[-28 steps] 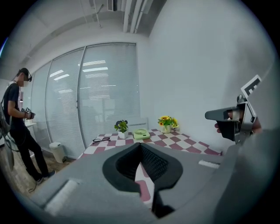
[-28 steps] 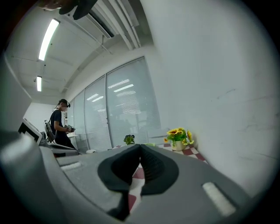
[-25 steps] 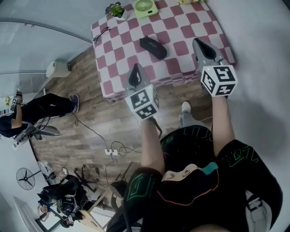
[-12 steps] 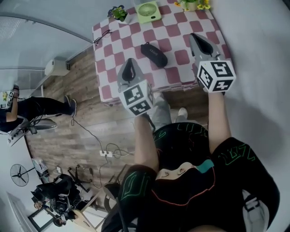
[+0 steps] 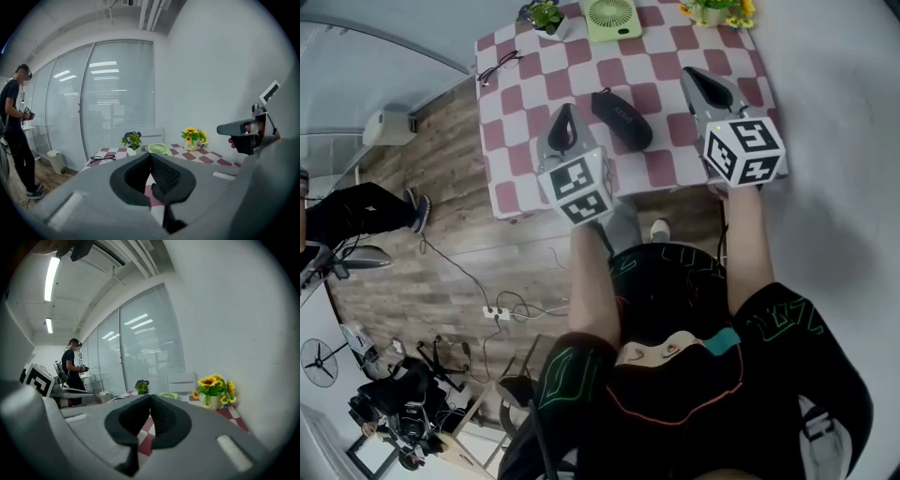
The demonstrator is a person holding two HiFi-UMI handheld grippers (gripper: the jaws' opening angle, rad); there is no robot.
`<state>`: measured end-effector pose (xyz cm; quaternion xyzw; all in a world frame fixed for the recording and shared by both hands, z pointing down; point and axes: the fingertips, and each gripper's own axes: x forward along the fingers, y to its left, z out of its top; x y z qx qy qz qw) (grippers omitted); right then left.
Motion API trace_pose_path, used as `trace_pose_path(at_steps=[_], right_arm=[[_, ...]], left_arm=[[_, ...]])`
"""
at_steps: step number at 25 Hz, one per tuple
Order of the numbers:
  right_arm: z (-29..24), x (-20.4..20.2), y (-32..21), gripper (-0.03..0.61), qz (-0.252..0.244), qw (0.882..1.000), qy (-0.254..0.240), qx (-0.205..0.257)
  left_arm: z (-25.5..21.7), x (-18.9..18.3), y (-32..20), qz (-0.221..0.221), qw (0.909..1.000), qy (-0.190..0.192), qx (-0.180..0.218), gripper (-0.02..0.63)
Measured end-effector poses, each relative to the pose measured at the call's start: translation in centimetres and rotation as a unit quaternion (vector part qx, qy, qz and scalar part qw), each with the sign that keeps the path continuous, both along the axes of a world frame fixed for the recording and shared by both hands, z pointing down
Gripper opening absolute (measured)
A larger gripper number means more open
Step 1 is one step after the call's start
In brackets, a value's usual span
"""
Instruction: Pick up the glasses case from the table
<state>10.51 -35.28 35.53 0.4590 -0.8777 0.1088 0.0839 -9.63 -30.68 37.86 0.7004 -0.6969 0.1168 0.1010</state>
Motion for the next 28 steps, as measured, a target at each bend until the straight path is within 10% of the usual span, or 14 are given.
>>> trace_pose_path(at_steps=[11,20,28], right_arm=[[8.6,-6.7,-2.3,0.005,-0.079,0.989,0.061,-0.109],[14.4,-11.3,-0.3,0.250,-0.192,0.949,0.130,-0.215],[17.2,-12.3,0.6,0.305,-0.226,0.923,0.122,-0.288]], left_arm=[[8.0,-2.7,-2.3,-0.019,0.9957,0.041,-0.081,0.009],[10.6,-4.5,-2.6,-0.038,0.9912,0.065,-0.108,0.009],[11.8,-4.7,-3.6,-0.030,0.9894,0.079,-0.118,0.009]])
